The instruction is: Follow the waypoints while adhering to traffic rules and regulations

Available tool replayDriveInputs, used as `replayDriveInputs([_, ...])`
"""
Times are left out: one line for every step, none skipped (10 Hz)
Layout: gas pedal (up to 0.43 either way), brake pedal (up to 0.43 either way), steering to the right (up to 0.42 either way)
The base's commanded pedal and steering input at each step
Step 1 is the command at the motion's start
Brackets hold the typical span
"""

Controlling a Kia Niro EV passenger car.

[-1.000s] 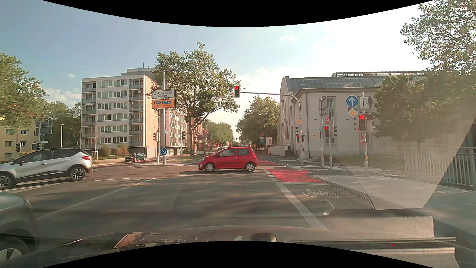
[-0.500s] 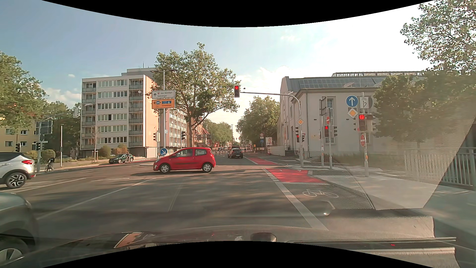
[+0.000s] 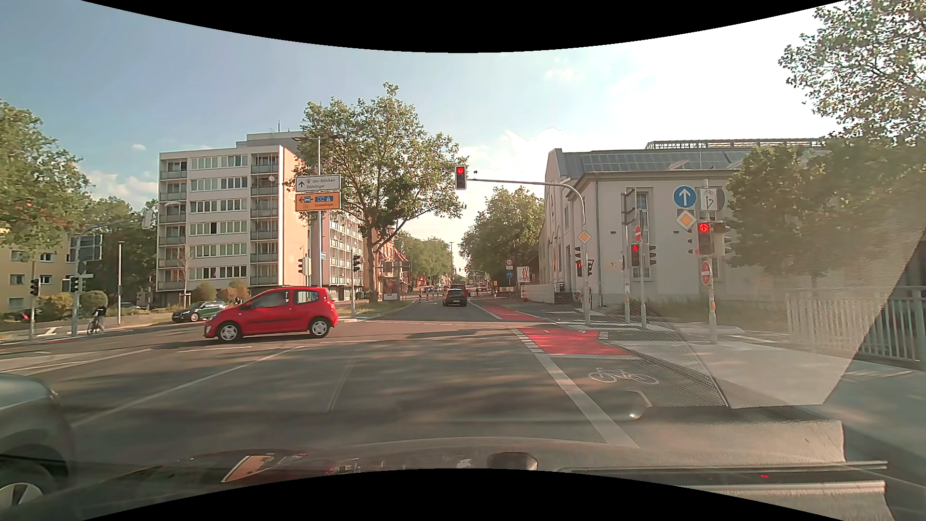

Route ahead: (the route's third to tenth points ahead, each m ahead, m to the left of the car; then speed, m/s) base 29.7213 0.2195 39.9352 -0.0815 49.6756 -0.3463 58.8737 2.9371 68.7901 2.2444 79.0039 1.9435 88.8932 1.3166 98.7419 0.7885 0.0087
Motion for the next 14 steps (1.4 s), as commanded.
replayDriveInputs([0.0,0.25,-0.008])
replayDriveInputs([0.0,0.25,-0.008])
replayDriveInputs([0.0,0.25,-0.008])
replayDriveInputs([0.0,0.25,-0.008])
replayDriveInputs([0.0,0.256,-0.008])
replayDriveInputs([0.0,0.25,-0.008])
replayDriveInputs([0.0,0.25,-0.008])
replayDriveInputs([0.0,0.25,-0.008])
replayDriveInputs([0.0,0.25,-0.008])
replayDriveInputs([0.0,0.25,-0.008])
replayDriveInputs([0.0,0.25,-0.007])
replayDriveInputs([0.0,0.25,-0.008])
replayDriveInputs([0.0,0.25,-0.008])
replayDriveInputs([0.0,0.25,-0.008])
